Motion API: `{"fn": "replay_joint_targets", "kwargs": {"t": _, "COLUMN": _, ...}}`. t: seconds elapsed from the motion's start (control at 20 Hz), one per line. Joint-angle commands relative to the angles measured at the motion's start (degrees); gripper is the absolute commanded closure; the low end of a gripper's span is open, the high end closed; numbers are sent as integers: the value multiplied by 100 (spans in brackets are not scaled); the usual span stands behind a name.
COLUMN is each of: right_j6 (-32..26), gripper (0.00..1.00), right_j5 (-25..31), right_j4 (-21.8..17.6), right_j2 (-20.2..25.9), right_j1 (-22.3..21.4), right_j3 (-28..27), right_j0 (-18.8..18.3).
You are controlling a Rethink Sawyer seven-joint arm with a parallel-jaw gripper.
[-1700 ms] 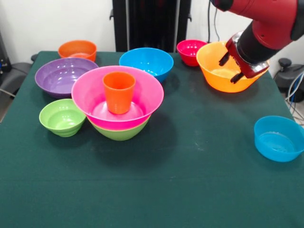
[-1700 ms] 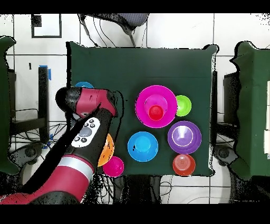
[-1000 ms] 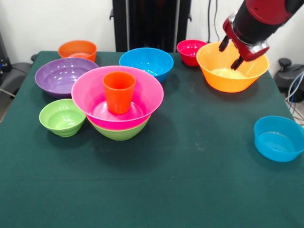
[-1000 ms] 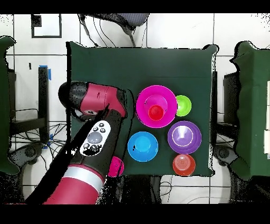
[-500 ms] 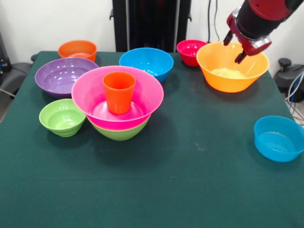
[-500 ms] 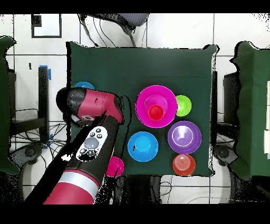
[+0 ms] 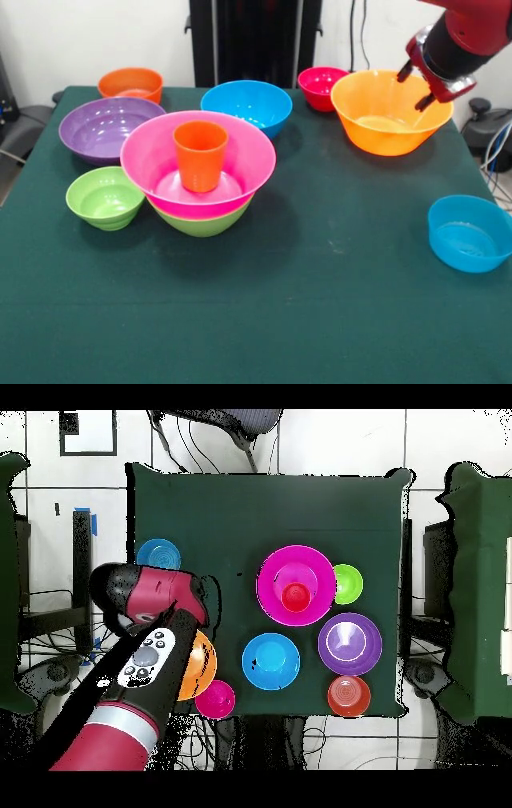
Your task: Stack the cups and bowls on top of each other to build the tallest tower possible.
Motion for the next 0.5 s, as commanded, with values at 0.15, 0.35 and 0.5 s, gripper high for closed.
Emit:
{"fn": "replay_joint_targets", "kwargs": {"t": 0.15, "right_j6": 1596, "gripper": 0, "right_j5": -482, "right_j4": 338, "right_j2": 590, "right_j1": 520, "right_j3": 210, "right_j0": 228}}
{"fn": "replay_joint_targets", "kwargs": {"t": 0.35, "right_j6": 1546, "gripper": 0, "right_j5": -765, "right_j4": 368, "right_j2": 542, "right_j1": 613, "right_j3": 273, "right_j0": 279}}
{"fn": "replay_joint_targets", "kwargs": {"t": 0.5, "right_j6": 1476, "gripper": 0, "right_j5": -1010, "right_j4": 402, "right_j2": 570, "right_j1": 668, "right_j3": 356, "right_j0": 276}}
